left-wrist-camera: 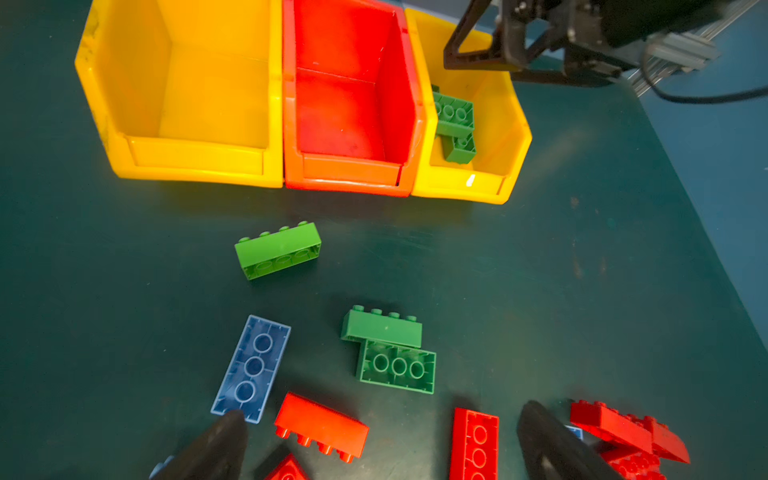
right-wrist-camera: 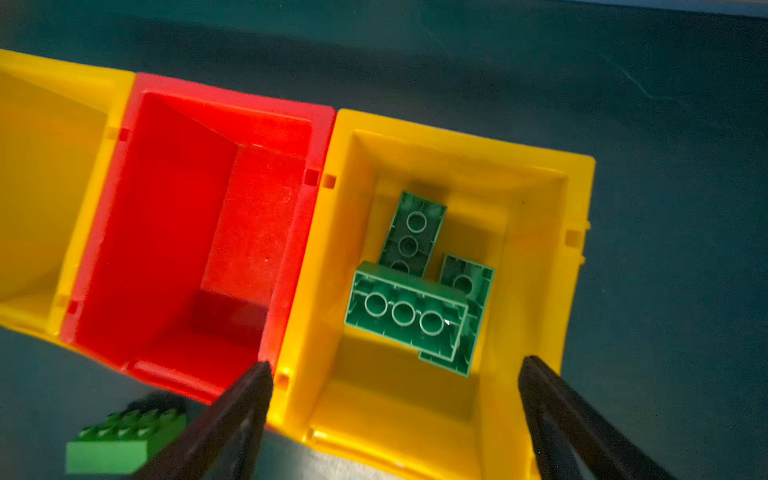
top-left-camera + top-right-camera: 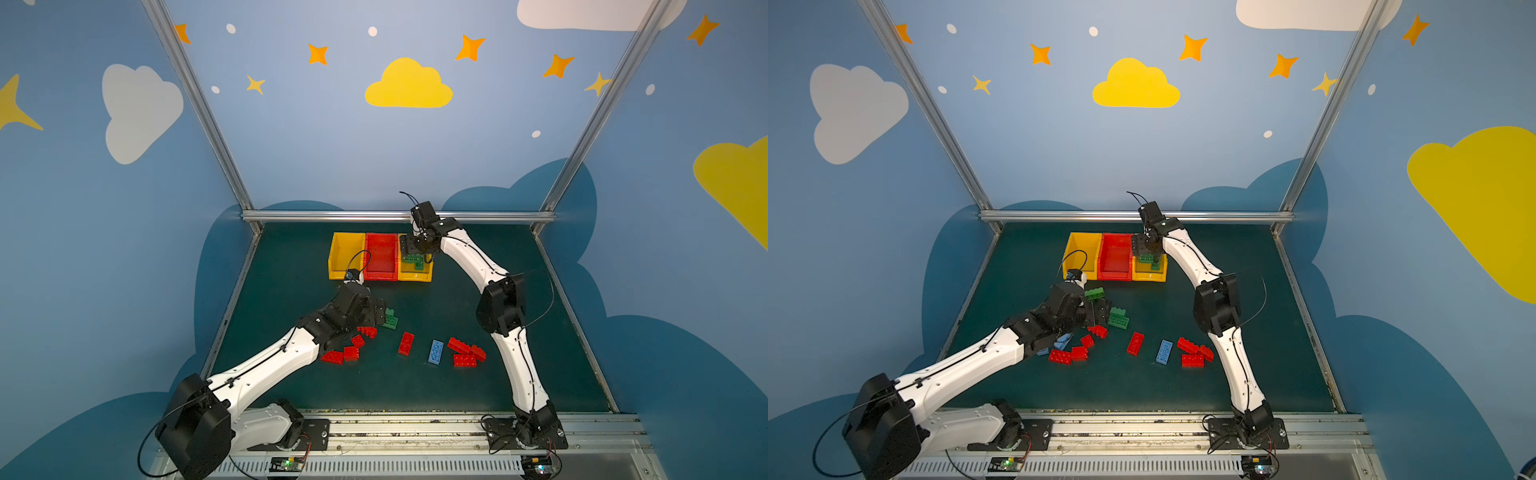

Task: Sort the legos into containers by color
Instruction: 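Carry the third green brick into the yellow bin and open the right gripper, then grasp a green brick with the left gripper while the right arm withdraws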

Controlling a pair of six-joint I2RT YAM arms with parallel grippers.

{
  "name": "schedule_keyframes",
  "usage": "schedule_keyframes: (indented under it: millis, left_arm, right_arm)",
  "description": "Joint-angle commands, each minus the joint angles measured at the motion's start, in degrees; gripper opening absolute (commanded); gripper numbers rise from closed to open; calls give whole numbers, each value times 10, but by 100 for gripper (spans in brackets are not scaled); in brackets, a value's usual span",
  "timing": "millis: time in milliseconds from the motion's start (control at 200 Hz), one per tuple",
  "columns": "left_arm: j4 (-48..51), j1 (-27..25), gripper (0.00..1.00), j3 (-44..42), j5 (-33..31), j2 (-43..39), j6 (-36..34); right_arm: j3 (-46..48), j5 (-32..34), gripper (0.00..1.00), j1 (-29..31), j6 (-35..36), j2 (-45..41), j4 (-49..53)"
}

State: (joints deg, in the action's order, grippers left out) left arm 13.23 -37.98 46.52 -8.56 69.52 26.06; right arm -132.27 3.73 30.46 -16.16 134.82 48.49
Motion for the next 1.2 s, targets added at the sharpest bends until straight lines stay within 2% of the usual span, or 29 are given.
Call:
schedule_keyframes:
  millis: [0, 145, 350, 526, 641, 851, 1191]
  left_arm:
    - [27, 2, 100, 18, 6, 12, -13]
    - [38, 2, 100, 26, 27, 28, -20]
    - [58, 2, 100, 49, 45, 79, -57]
    - [69, 2, 100, 73, 44, 146, -78]
    - [72, 2, 100, 93, 46, 188, -94]
    - [91, 6, 98, 148, 39, 255, -125]
    - [114, 30, 95, 202, 68, 323, -146]
  right_arm:
    - [71, -13, 92, -1, 2, -123, 9]
    - [232, -32, 92, 0, -15, -247, -7]
    - [513, -74, 94, 1, -41, -447, -55]
    - [655, -82, 95, 3, -56, -573, -58]
    - [703, -91, 95, 3, -57, -629, -49]
    - [734, -74, 95, 1, -58, -695, -30]
    - [744, -79, 95, 0, -53, -705, -29]
